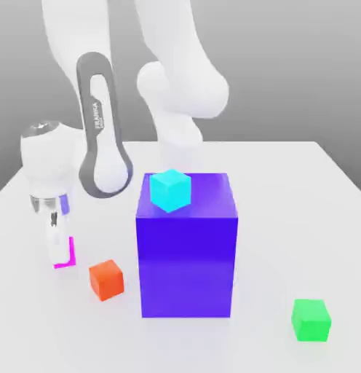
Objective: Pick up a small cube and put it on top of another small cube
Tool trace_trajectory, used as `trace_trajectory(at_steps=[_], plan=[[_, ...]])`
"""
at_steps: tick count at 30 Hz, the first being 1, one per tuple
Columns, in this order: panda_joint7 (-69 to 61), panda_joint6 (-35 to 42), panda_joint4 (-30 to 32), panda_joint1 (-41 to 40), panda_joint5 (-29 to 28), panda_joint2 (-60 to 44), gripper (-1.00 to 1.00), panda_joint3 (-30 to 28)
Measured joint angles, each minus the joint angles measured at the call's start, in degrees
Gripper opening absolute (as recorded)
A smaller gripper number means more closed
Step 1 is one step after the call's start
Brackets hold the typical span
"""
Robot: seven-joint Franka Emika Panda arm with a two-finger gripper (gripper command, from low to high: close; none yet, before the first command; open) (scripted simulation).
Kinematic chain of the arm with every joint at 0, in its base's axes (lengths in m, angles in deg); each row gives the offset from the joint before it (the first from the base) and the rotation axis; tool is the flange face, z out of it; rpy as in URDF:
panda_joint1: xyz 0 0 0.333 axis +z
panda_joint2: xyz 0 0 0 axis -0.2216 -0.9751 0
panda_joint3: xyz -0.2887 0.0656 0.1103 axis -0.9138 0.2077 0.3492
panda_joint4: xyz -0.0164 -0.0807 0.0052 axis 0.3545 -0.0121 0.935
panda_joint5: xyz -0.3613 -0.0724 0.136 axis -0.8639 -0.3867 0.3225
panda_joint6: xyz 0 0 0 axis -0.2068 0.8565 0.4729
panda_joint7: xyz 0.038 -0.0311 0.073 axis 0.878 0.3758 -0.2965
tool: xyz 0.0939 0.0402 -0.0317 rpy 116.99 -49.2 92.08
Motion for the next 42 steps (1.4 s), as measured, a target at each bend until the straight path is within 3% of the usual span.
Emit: trace_trajectory(at_steps=[6,17,32,42], plan=[[2.44,4.33,0.52,3.29,-2.34,5.33,-1.00,-3.54],[10.51,13.25,2.80,3.87,-14.42,16.99,-1.00,-7.72],[40.24,19.96,-17.64,35.14,-19.71,15.67,-1.00,8.88],[53.55,25.45,-21.25,50.47,-17.88,13.14,-1.00,14.77]])
